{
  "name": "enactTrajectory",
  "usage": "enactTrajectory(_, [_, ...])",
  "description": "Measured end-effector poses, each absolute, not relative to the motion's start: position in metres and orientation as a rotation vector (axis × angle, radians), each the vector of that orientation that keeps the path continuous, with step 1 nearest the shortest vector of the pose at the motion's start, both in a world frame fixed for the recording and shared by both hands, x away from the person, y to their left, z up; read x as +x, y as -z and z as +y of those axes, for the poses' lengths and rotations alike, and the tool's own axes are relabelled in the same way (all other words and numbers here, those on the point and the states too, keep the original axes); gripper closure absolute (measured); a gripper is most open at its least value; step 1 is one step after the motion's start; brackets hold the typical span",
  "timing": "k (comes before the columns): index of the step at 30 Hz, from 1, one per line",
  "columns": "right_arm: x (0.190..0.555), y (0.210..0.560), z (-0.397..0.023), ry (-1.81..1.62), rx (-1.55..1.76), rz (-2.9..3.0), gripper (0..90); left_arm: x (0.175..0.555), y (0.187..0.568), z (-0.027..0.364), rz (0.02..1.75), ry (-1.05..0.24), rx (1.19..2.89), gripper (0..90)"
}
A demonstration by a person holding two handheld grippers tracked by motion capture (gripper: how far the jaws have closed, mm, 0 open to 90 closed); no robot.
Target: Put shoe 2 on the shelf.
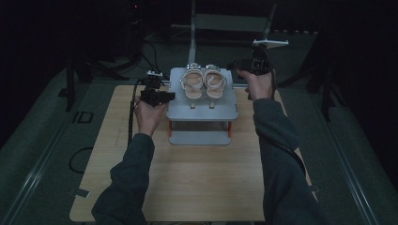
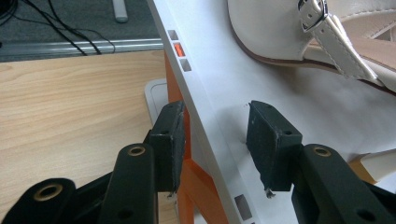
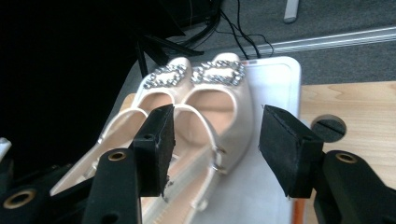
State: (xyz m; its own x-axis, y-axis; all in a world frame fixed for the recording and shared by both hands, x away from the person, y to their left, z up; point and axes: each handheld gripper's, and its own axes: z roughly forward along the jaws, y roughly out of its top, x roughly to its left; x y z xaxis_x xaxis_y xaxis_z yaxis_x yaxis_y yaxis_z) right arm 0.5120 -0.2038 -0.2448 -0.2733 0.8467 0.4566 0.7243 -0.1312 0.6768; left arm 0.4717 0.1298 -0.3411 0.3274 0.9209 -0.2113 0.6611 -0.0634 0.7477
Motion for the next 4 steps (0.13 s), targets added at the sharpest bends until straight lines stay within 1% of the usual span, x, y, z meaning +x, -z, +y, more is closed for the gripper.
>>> enactTrajectory(4, [0.5109,0.2572,-0.2169,-1.352,1.835,1.969,45.2,0.4714,0.3412,0.1293,1.411,-0.415,1.795,57.1])
